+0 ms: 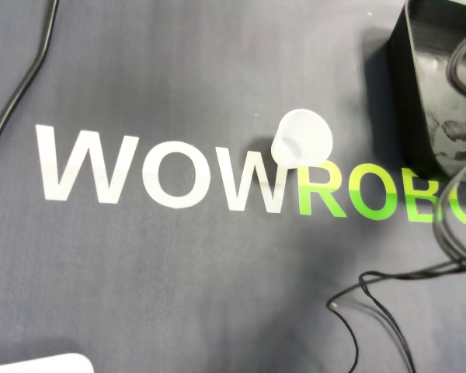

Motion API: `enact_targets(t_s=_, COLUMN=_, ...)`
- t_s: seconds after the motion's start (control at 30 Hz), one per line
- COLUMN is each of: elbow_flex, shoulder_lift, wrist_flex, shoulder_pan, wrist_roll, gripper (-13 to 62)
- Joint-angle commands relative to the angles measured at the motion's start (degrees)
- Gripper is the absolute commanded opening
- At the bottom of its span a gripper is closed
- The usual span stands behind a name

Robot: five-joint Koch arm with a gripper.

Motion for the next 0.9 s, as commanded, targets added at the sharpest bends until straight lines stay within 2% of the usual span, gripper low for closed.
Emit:
enact_targets(t_s=0.0, elbow_flex=-6.94, shoulder_lift=-0.97, wrist_flex=-7.21, shoulder_pan=0.62, wrist_roll=9.05, gripper=0.3)
enact_targets(t_s=0.2, elbow_flex=-9.49, shoulder_lift=-5.10, wrist_flex=-7.47, shoulder_pan=2.29, wrist_roll=20.21, gripper=0.4)
enact_targets(t_s=0.47, elbow_flex=-9.67, shoulder_lift=-6.06, wrist_flex=-8.44, shoulder_pan=2.46, wrist_roll=19.07, gripper=0.4)
enact_targets(t_s=0.67, elbow_flex=-9.67, shoulder_lift=-2.46, wrist_flex=-8.61, shoulder_pan=1.67, wrist_roll=-0.62, gripper=0.7)
enact_targets(t_s=0.7, elbow_flex=-7.38, shoulder_lift=1.14, wrist_flex=-8.44, shoulder_pan=1.41, wrist_roll=-8.09, gripper=0.6)
enact_targets(t_s=0.87, elbow_flex=0.70, shoulder_lift=11.34, wrist_flex=-8.26, shoulder_pan=-0.97, wrist_roll=-25.49, gripper=0.7)
